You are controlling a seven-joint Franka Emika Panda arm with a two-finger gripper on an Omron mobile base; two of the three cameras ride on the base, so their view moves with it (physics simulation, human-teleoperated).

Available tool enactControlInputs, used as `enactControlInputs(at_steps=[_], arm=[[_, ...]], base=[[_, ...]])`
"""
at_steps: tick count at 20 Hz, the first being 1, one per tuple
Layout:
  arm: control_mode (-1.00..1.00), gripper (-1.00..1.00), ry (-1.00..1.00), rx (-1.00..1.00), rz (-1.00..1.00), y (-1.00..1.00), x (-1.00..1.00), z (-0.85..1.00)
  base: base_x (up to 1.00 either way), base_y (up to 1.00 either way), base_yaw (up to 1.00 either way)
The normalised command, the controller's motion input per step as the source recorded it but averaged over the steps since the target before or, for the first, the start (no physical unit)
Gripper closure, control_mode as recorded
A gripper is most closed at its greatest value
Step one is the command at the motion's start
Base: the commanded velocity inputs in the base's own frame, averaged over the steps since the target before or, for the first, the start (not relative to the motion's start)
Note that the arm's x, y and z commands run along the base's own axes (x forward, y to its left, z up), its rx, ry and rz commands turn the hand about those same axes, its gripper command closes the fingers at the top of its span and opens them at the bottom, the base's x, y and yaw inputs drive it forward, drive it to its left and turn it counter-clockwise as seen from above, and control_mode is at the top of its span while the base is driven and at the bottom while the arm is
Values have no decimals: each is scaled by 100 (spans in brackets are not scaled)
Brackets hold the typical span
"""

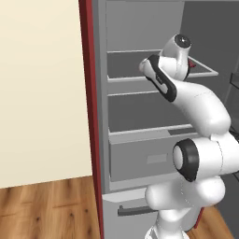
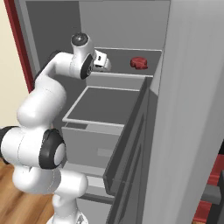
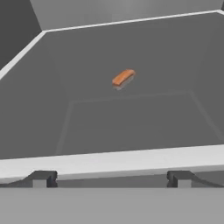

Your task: Move the sushi and pork chop from the top shelf to the second highest shelf to make space. Then, place the pitcher from the counter on the cleared top shelf.

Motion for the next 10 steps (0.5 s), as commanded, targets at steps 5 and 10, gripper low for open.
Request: enactControlInputs(at_steps=[5,10], arm=[[-100,-100,0,0,-6,-1,46,0],[-100,-100,0,0,-5,0,51,0]], base=[[0,0,0],[0,0,0]])
